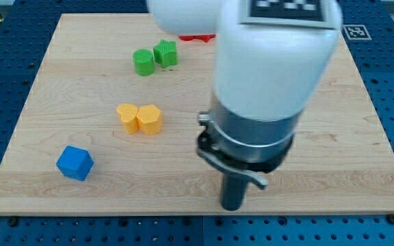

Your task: Push the blue cube to the bottom center

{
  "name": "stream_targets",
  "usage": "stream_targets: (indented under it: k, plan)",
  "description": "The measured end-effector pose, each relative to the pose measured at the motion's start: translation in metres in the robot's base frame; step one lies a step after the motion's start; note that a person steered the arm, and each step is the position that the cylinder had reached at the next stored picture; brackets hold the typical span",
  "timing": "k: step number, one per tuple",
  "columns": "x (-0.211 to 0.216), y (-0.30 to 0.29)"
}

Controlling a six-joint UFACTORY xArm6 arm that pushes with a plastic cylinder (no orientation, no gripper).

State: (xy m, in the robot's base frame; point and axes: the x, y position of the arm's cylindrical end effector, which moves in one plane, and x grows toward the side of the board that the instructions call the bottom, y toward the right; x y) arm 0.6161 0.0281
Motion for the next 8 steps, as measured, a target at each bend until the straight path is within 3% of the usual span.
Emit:
stream_targets:
  k: [2, 4, 8]
  plan:
    - [-0.011, -0.074]
    - [-0.069, -0.111]
    - [-0.079, -0.167]
